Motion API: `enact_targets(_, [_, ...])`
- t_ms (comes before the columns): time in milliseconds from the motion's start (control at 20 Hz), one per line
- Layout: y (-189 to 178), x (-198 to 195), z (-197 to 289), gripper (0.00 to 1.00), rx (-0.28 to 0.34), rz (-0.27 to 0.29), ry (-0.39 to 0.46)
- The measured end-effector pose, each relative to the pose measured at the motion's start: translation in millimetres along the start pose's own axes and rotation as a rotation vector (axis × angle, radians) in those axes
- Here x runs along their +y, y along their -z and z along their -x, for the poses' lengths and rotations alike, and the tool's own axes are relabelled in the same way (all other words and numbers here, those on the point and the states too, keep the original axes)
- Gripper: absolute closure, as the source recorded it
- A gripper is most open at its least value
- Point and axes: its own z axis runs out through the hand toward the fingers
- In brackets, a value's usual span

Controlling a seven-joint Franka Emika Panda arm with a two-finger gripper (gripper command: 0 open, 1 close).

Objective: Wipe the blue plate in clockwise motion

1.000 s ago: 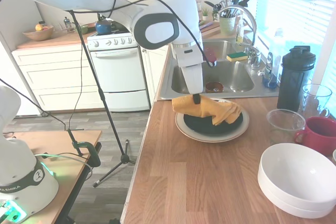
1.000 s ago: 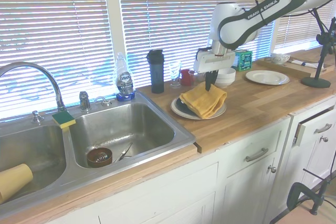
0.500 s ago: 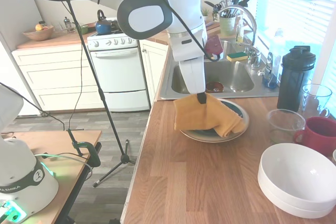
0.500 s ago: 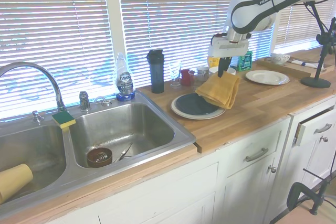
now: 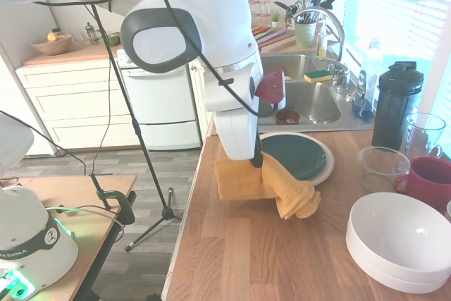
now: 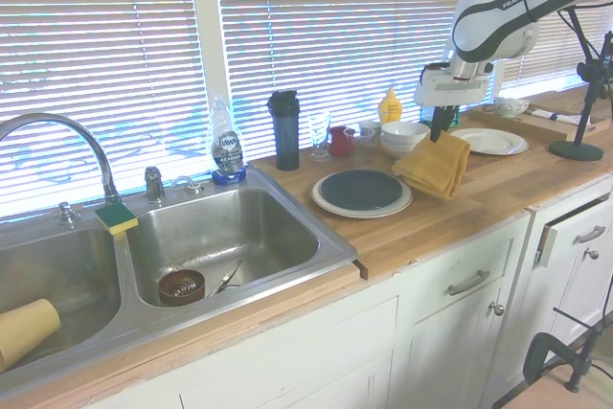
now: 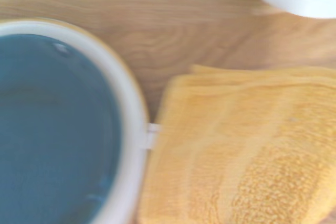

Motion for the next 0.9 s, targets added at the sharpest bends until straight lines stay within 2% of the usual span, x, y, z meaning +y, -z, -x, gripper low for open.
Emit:
enact_targets(250, [-18, 19, 18, 1.00, -0.011, 0.020, 0.022])
enact_targets(550, [-32, 11, 40, 1.00, -0.015, 0.023, 0.063])
enact_targets(900, [-66, 29, 30, 1.00, -0.038, 0.061, 0.020])
